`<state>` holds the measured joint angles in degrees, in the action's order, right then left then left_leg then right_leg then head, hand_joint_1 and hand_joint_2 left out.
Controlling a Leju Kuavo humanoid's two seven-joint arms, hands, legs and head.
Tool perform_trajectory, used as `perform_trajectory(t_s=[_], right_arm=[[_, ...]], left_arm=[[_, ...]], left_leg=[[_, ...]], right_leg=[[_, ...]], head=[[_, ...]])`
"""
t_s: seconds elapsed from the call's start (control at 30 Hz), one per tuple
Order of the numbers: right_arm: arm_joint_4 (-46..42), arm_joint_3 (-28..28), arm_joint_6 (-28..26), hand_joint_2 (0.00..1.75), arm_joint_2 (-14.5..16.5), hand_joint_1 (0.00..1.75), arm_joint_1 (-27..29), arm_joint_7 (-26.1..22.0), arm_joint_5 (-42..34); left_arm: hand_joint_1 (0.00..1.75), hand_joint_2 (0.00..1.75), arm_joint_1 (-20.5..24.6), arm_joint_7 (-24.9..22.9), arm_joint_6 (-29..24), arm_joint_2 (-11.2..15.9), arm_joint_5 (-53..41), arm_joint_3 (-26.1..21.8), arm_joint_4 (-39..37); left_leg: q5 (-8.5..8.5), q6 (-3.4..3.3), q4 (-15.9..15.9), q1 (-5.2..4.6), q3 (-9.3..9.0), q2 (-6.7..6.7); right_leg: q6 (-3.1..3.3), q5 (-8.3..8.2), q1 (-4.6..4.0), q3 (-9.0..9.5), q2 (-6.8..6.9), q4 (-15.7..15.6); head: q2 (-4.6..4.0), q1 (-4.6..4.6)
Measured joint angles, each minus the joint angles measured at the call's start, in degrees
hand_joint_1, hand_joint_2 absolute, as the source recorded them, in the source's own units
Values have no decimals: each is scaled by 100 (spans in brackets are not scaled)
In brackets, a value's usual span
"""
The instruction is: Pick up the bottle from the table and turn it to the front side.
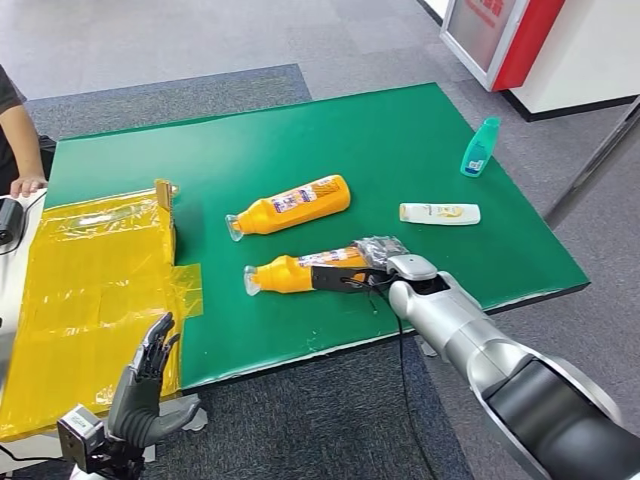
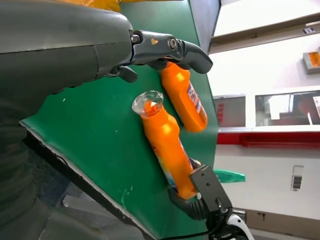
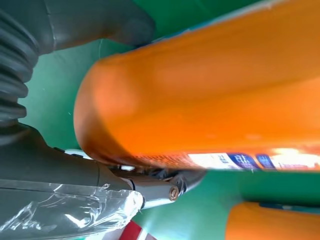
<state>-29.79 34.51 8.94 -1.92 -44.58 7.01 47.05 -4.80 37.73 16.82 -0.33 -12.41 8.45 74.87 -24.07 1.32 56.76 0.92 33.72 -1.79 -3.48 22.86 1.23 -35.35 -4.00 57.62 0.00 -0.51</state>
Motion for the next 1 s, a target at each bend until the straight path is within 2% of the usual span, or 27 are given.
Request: perform_trajectory(t_s=[0.3,0.47,0.6,0.77,1.0], right_arm=[[16,-15,-80,175,38,175,7,-10,19],[-256,-100,-331,175,27,175,186,-123,1],[-1331,-291,-577,175,-64,175,730,-170,-184],[-3062,-605,-775,175,-221,175,1608,-134,-442],[-4108,-835,-871,175,-317,175,2084,-180,-583]], left_arm=[[0,175,0,0,-12,7,-13,-1,1],[0,175,-16,-26,-75,4,49,-10,2],[0,175,-123,-113,9,-51,429,-130,71],[0,175,-296,-239,207,-270,1043,-522,294],[0,175,-361,-289,242,-460,1219,-802,457]], left_leg=[[0,0,0,0,0,0],[0,0,0,0,0,0],[-1,0,0,0,3,0],[-3,-1,0,0,22,0],[-1,0,0,0,24,0]], right_leg=[[0,0,0,0,0,0],[0,0,0,-1,0,0],[0,1,0,-7,0,0],[3,4,0,-22,1,0],[1,0,1,-24,1,-1]], head=[[0,1],[0,0],[0,-1],[0,1],[0,-1]])
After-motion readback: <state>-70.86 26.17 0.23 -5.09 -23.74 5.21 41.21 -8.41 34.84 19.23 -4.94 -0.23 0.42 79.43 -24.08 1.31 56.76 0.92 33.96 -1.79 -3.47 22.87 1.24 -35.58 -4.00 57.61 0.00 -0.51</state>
